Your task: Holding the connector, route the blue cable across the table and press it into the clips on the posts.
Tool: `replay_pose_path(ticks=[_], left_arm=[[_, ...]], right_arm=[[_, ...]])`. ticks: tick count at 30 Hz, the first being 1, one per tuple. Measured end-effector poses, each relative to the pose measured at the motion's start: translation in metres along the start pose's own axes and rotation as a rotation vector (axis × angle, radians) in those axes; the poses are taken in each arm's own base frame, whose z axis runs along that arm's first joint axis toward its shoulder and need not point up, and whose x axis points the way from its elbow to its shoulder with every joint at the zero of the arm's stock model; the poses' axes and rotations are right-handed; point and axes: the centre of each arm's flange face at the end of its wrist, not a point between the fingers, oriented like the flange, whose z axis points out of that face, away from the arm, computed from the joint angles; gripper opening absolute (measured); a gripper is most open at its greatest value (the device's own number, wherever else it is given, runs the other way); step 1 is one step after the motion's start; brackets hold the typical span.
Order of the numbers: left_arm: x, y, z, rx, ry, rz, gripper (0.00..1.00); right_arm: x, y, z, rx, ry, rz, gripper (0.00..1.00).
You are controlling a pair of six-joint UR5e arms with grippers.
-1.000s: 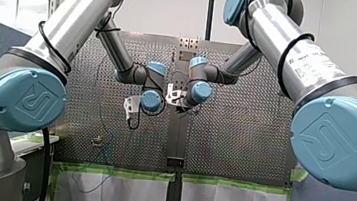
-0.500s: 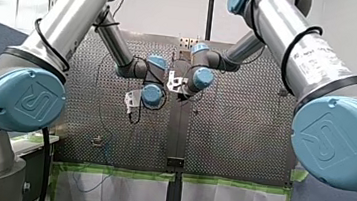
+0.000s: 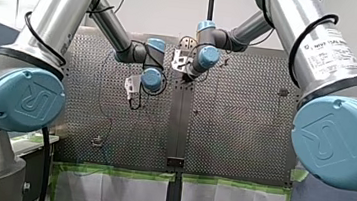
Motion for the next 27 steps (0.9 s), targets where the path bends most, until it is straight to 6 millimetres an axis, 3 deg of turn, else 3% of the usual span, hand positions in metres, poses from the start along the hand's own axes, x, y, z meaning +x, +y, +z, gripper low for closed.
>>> replay_pose_path(ticks=[16, 25, 27], left_arm=[[-0.080, -0.011, -0.019, 0.039, -0.104, -0.055, 0.00], [-0.139, -0.020, -0.027, 0.095, -0.184, -0.101, 0.00], [-0.150, -0.022, -0.027, 0.112, -0.195, -0.107, 0.00]], right_arm=[[0.080, -0.010, -0.056, 0.008, 0.105, 0.020, 0.00], [0.125, -0.015, -0.091, 0.014, 0.181, 0.023, 0.00], [0.127, -0.015, -0.092, 0.013, 0.184, 0.023, 0.00]])
